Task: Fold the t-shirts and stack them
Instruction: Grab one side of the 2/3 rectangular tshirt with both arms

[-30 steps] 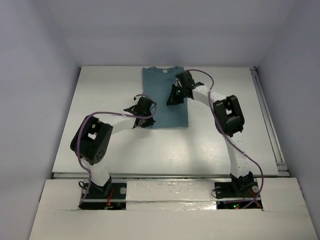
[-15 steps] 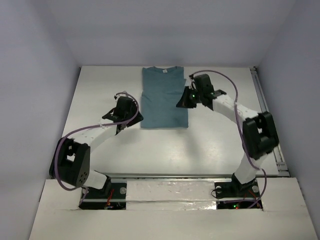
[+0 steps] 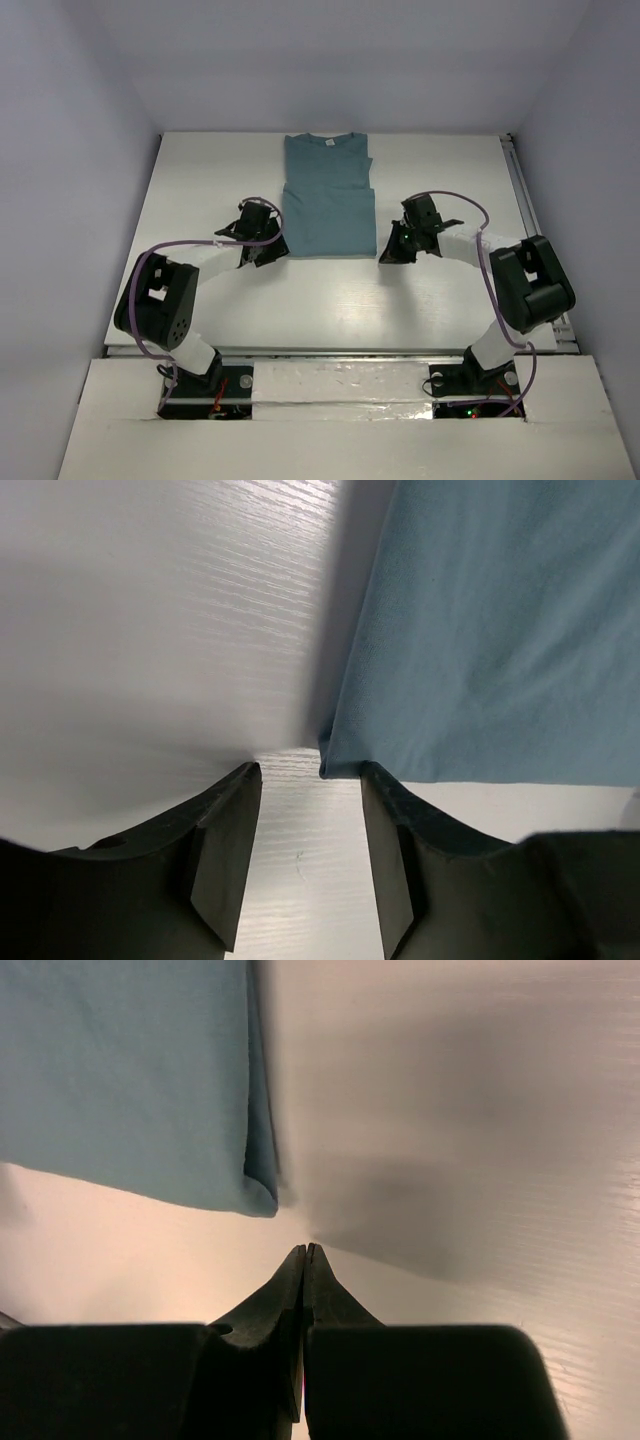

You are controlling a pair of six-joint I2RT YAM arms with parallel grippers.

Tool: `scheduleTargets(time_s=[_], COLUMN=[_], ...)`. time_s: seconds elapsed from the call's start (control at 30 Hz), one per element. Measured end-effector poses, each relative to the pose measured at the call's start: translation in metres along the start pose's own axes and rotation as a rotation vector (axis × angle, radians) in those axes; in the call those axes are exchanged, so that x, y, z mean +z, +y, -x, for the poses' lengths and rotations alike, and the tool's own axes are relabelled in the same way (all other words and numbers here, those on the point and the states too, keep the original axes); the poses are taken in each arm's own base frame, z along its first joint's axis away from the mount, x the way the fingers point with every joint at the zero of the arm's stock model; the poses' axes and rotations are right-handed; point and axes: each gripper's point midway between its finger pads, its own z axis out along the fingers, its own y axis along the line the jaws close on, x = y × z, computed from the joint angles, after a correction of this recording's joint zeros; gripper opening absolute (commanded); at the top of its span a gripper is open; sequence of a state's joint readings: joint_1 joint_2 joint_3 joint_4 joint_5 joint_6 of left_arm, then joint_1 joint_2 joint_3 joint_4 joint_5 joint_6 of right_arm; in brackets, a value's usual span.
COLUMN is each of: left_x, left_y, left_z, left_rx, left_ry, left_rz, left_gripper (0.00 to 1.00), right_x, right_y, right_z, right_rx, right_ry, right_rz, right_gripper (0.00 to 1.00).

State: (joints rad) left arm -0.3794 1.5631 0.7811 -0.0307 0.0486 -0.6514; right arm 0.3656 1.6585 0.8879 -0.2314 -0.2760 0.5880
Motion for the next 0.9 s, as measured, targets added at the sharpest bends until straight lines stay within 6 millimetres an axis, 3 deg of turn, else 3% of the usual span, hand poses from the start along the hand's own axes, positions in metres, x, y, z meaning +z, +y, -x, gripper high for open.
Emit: scheduleTargets(time_s=[0.03,0.1,0.13,0.23,0.4,0.6,0.9], left_x=[0.000,0.001,0.001,0.002,0.004,0.006,0.009], left_y=[0.001,0.001,0.001,0.002,0.002,0.001,0.000], left_z=[0.000,0.000,0.000,0.000,0.000,0.002,0.001], left_rx=[0.001,0.001,0.000,0.000,-0.002,-0.001,-0.005], left_ry=[0.000,-0.004,-0.006,-0.009,-0.009,-0.017,-0.014], left_rz=[0.001,0.002,0.002,0.003,0.005,0.000,-0.008], left_gripper=[0.42,0.41,0.41,0.33,0.26,0.23,0.12], right_x=[-0.001,-0.005,-0.009,-0.019,-0.009,0.014,0.020], right_y=[-0.001,0.000,0.002,0.011,0.016,0.020,0.016], right_z=[0.001,0.002,0.003,0.011,0.013,0.017,0.021], right_rx=[0.002,0.007,0.007,-0.006,0.011,0.067,0.111], right_ry=[-0.004,-0.019,-0.030,-0.072,-0.066,-0.038,-0.056], right_rz=[-0.003,0.000,0.004,0.031,0.069,0.117,0.112], right_gripper=[0.06,0.31,0.54,0.72,0.71,0.54,0.38])
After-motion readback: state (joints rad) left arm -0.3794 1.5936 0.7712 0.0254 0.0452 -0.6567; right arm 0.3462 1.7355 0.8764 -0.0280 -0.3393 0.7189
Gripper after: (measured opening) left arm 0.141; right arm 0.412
